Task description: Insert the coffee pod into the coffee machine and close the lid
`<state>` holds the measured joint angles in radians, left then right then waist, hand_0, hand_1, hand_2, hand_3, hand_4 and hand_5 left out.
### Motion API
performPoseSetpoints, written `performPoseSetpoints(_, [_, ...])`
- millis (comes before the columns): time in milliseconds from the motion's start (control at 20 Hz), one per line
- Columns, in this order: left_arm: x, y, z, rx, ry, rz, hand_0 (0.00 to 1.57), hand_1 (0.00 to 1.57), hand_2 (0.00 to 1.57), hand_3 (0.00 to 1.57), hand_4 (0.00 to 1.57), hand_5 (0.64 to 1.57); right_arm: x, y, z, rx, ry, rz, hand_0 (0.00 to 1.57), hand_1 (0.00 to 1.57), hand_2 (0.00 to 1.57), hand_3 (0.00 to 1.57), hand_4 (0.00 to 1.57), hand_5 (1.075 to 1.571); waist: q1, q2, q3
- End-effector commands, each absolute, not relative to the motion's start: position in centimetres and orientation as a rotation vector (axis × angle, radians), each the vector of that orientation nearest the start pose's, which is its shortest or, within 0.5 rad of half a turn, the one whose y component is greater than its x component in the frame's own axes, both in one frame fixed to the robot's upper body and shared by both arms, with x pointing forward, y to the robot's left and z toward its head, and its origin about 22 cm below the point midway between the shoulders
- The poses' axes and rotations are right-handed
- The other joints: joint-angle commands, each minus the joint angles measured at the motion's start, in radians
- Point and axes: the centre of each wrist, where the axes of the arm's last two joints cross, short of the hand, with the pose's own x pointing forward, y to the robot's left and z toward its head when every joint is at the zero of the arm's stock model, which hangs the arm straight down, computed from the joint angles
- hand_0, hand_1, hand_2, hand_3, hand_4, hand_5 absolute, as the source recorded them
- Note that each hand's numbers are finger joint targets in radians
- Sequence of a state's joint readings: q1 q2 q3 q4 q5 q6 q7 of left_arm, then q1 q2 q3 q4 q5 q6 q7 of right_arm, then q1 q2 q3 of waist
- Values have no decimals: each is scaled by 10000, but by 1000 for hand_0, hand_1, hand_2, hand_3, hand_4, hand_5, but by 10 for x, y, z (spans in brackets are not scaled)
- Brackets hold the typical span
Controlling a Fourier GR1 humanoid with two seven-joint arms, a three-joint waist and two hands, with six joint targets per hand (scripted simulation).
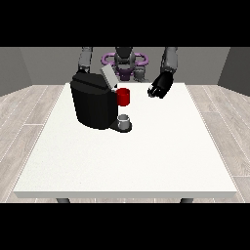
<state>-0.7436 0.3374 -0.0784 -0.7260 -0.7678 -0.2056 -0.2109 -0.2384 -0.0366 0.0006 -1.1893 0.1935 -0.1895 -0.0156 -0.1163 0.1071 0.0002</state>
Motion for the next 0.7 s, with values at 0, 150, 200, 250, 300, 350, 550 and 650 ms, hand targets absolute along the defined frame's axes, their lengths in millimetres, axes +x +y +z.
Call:
performPoseSetpoints(0, [421, 240, 82, 4716, -13198, -12636, 1402, 1402, 1390, 1329, 542, 1571, 299, -219, -35, -2682, -14173, 1494, 0, 0, 0, 0, 0, 1571, 37, -488, 1])
performPoseSetpoints(150, [423, 239, 95, 4590, -13774, -12835, 1424, 1424, 1404, 1341, 557, 1571, 291, -230, -50, -2701, -14226, 1536, 0, 0, 0, 0, 0, 1571, 128, -394, 1])
performPoseSetpoints(200, [425, 218, 94, 4541, -13438, -12704, 1424, 1424, 1404, 1341, 557, 1571, 297, -202, -38, -2563, -14252, 1498, 0, 0, 0, 0, 0, 1571, -102, -694, -1])
performPoseSetpoints(250, [426, 222, 97, 4994, -13755, -12605, 1424, 1424, 1404, 1341, 557, 1571, 304, -228, -31, -2648, -14459, 1735, 0, 0, 0, 0, 0, 1571, -135, -284, -1])
performPoseSetpoints(300, [428, 218, 111, 4656, -13944, -12691, 1424, 1424, 1404, 1341, 557, 1571, 295, -216, -50, -2697, -14480, 1455, 0, 0, 0, 0, 0, 1571, 144, -359, 1])
performPoseSetpoints(350, [423, 231, 89, 4694, -13648, -12535, 1424, 1424, 1404, 1341, 557, 1571, 301, -209, -26, -2397, -14386, 1684, 0, 0, 0, 0, 0, 1571, -253, -500, -3])
performPoseSetpoints(550, [436, 217, 138, 4858, -14280, -12853, 1340, 1340, 1372, 1351, 562, 1571, 304, -210, -30, -2375, -14745, 1431, 0, 0, 0, 0, 0, 1571, -297, -423, 0])
performPoseSetpoints(650, [443, 218, 163, 4627, -14676, -12189, 1380, 1380, 1397, 1375, 522, 1571, 316, -208, -17, -2221, -15298, 1244, 0, 0, 0, 0, 0, 1571, -316, -164, 1])
